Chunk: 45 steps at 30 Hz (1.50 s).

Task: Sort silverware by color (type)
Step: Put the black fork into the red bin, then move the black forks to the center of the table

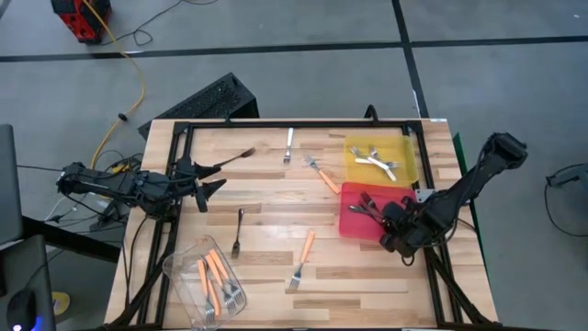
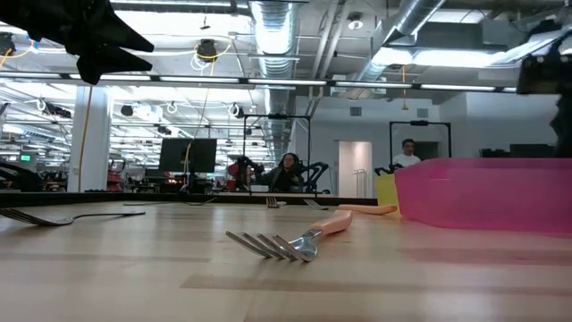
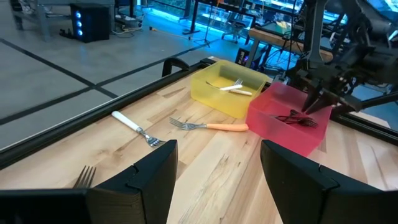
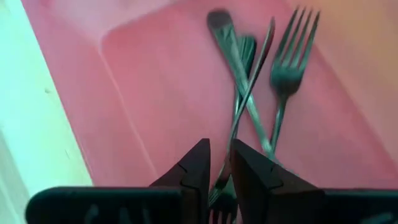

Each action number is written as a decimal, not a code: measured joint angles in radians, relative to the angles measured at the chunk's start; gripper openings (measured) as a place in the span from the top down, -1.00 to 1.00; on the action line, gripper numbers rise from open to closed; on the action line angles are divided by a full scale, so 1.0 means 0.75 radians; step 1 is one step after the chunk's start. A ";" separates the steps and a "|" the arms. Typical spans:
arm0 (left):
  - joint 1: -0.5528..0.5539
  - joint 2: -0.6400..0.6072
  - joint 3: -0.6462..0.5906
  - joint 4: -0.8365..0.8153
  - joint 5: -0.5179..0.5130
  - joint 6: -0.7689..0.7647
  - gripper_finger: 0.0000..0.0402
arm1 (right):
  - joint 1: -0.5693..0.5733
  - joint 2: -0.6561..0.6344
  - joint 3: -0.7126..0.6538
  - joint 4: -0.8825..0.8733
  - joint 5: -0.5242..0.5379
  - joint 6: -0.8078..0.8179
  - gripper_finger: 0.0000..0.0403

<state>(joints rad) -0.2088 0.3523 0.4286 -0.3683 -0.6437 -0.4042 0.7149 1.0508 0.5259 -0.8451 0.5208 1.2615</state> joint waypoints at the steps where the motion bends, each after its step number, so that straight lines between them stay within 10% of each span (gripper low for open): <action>1: 0.000 0.000 0.000 0.000 0.000 0.000 -0.07 | -0.012 0.000 0.025 -0.020 0.000 -0.026 0.56; 17: 0.056 0.053 0.025 -0.044 -0.018 -0.126 -0.07 | -0.229 -0.001 0.356 -0.044 0.040 -0.534 0.56; 34: 0.718 0.864 0.539 -0.458 0.497 0.120 -0.07 | -0.299 -0.001 0.385 0.108 0.026 -0.681 0.56; 45: 1.082 1.166 0.569 -0.502 0.534 0.408 -0.07 | -0.298 0.003 0.385 0.124 0.000 -0.682 0.56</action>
<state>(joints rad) 0.6024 1.2265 0.8555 -0.7444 -0.2435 -0.0982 0.4911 1.0531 0.8146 -0.7525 0.5205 0.7501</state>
